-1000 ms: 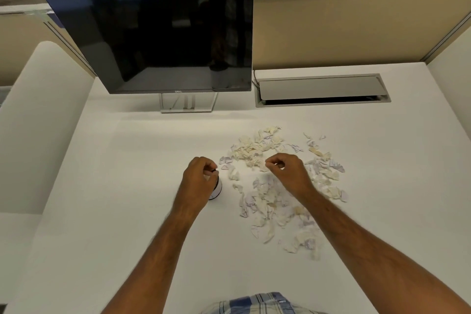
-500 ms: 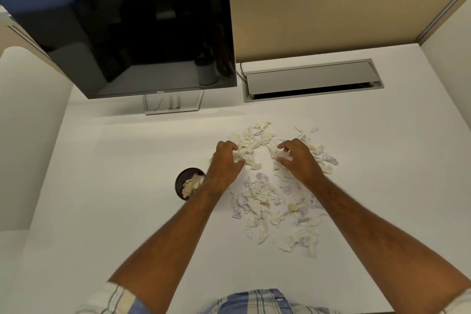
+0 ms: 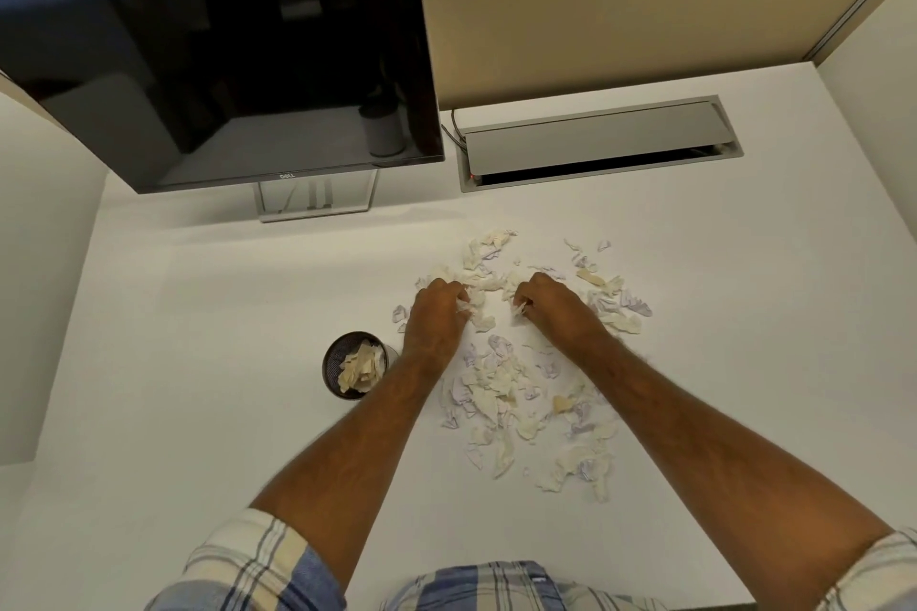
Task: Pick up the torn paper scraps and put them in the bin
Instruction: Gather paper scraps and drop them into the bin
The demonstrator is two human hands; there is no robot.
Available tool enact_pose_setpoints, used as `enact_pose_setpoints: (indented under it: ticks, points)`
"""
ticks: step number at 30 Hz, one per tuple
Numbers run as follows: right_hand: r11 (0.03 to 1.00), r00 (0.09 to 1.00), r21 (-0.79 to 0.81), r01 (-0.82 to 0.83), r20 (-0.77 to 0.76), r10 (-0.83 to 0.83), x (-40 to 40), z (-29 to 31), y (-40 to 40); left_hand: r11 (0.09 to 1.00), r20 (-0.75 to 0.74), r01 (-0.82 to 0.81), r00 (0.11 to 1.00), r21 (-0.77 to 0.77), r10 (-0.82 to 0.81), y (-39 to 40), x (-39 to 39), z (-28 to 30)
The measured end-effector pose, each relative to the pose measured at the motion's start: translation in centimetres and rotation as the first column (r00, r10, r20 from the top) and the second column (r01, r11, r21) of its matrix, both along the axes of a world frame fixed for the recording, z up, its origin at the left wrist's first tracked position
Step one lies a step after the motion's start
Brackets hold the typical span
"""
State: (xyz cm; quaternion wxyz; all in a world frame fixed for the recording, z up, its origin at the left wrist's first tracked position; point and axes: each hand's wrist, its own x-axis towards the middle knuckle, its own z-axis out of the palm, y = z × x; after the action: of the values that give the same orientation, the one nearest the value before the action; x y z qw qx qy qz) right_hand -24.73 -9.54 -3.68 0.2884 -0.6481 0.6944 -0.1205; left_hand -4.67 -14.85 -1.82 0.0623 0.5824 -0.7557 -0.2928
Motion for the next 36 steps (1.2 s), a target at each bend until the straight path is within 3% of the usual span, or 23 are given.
enact_pose_setpoints:
  ticks: [4,16,21,28,36]
  points:
    - [0.999,0.999,0.031,0.044,0.016,-0.044,0.0,0.4,0.1,0.999,-0.03,-0.044,0.999,0.025,0.045,0.0,0.1,0.5]
    - [0.967,0.948,-0.08,0.242,0.232,-0.218,0.5,5.4,1.5,0.985,-0.253,-0.173,0.953,-0.009,0.165,2.1,4.4,5.7]
    - [0.954,0.897,-0.107,0.279,0.383,-0.219,3.4,8.0,2.2,0.962,-0.306,-0.271,0.92,-0.039,0.247,3.1,8.5,7.8]
    - [0.964,0.837,-0.117,0.24,0.527,-0.144,8.1,11.1,2.4,0.942,-0.229,-0.317,0.93,-0.109,0.286,4.4,14.3,9.3]
    - [0.984,0.847,-0.147,0.105,0.531,-0.011,12.6,12.3,1.7,0.969,-0.138,-0.242,0.962,-0.037,0.235,5.6,16.5,7.3]
